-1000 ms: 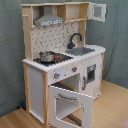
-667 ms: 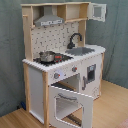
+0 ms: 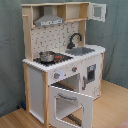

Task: Play with the kitchen

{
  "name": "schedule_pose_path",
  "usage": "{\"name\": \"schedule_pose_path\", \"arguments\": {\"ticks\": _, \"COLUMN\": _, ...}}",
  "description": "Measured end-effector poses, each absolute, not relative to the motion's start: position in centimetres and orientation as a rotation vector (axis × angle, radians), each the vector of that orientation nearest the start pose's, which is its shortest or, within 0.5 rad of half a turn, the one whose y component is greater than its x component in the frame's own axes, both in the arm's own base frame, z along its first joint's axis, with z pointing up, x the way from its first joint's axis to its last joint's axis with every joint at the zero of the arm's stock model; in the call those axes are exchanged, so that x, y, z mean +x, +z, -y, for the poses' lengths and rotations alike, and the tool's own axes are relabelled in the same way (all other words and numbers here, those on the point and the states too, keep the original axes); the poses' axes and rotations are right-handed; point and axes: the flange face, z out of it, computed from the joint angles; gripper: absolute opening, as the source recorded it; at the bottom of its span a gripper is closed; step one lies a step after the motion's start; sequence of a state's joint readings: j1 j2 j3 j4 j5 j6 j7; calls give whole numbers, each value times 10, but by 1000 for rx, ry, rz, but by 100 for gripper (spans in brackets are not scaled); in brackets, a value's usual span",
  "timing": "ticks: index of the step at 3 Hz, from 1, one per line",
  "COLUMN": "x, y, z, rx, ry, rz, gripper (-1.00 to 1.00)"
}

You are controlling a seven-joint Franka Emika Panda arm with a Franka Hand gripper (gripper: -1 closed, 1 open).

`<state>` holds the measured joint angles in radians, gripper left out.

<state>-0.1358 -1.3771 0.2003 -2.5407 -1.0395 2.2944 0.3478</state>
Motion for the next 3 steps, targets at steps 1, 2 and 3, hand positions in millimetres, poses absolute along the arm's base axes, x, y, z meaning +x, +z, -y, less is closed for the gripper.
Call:
{"name": "schedule_pose_path", "arguments": {"ticks": 1, "x": 181, "y": 742, "z": -37, "rx": 1693, "ry": 1283, "rz": 42, "gripper": -100}}
{"name": "schedule_pose_path", "arguments": {"ticks": 2, "x": 198, "y": 744, "z": -27, "rx": 1702, "ry": 1306, "rz": 13, "gripper": -100}}
{"name": "schedule_pose_path", "arguments": {"ticks": 3, "x": 214, "y": 742, "z": -17, "rx": 1715, "ry": 1326, "rz": -20, "gripper": -100}}
